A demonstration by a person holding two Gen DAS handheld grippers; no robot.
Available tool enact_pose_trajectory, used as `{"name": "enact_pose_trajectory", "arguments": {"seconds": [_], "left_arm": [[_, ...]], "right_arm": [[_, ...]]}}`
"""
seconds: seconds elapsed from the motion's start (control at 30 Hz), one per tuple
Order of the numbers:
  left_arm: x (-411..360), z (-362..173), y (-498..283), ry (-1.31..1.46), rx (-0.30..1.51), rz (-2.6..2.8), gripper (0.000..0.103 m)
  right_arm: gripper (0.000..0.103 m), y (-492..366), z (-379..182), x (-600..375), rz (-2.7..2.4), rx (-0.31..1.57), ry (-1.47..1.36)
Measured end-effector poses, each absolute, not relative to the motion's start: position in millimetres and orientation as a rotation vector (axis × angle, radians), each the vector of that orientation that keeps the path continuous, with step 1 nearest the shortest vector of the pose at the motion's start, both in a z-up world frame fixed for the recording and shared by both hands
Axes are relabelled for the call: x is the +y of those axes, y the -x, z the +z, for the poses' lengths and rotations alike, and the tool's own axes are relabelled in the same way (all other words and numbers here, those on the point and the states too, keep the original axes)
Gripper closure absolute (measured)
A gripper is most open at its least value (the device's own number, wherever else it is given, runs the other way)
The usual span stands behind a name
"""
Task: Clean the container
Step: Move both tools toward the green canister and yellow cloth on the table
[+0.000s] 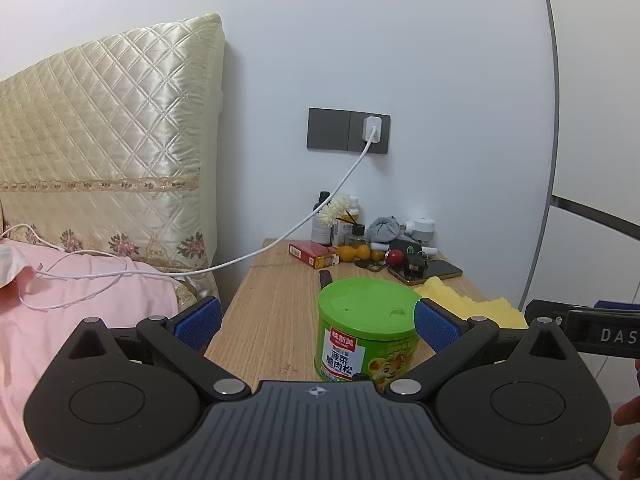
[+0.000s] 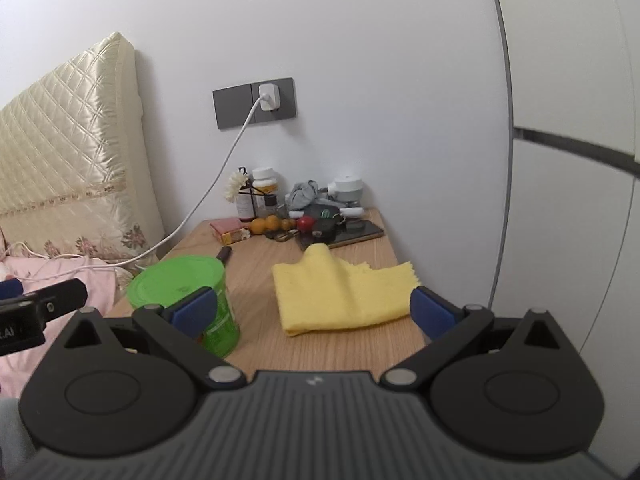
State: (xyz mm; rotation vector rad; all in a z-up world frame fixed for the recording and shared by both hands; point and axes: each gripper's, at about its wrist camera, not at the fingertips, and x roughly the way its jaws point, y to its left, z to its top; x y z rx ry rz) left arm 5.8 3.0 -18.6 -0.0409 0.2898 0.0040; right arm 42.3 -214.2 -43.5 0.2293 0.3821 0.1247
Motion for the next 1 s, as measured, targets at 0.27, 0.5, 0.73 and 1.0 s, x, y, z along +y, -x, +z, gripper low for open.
{"name": "enact_pose_trajectory", "arguments": {"seconds": [0.27, 0.5, 0.73, 1.0], "left_arm": [[3.3, -18.8, -9.0, 0.049, 0.294, -0.005, 0.0], [10.9, -22.7, -8.8, 0.055, 0.297, -0.014, 0.0], [10.9, -30.3, -11.5, 0.062, 0.281, -0.03, 0.0], [4.6, -58.4, -28.4, 0.051, 0.263, -0.085, 0.0]], "right_arm": [[0.0, -44.1, -46.6, -210.9, 0.141, 0.38, -0.22], [0.0, -49.0, -49.7, -211.9, 0.138, 0.422, -0.237], [0.0, -48.6, -48.7, -210.6, 0.148, 0.431, -0.238], [0.0, -61.4, -44.7, -210.1, 0.169, 0.435, -0.256]]}}
